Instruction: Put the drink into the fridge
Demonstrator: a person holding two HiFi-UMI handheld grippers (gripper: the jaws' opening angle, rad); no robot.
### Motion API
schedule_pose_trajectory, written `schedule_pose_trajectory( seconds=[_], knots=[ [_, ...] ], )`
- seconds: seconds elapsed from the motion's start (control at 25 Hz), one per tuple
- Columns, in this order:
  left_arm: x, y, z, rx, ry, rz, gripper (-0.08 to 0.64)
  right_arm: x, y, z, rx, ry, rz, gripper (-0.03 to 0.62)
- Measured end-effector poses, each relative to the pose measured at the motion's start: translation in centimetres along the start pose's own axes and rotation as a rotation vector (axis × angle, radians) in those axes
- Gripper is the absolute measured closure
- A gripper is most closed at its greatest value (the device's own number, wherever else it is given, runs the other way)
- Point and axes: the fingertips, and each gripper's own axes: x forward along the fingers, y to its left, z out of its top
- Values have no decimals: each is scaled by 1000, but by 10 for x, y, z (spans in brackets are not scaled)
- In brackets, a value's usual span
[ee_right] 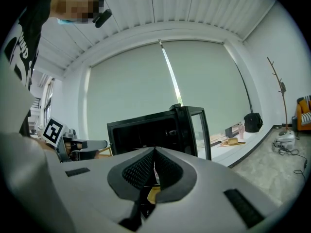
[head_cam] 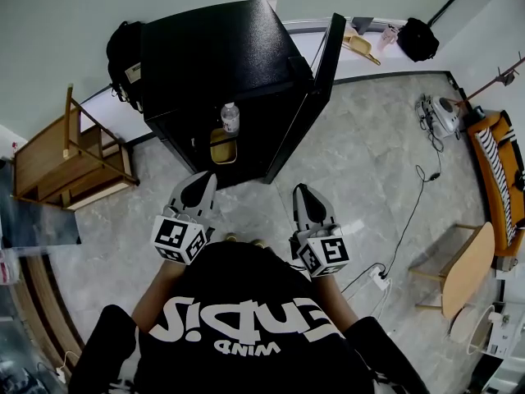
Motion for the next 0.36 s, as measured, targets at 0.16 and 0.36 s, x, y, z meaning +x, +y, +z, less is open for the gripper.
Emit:
schedule_pose_trajectory(
  seconds=[0.16, 0.36],
  knots=[
    [0, 0, 1, -5, -2, 4, 552, 2, 3, 2, -5, 0, 5, 569],
    [-1, 0, 0, -12, 2, 6, 552, 2, 6, 3, -4, 8, 10, 569]
  ],
)
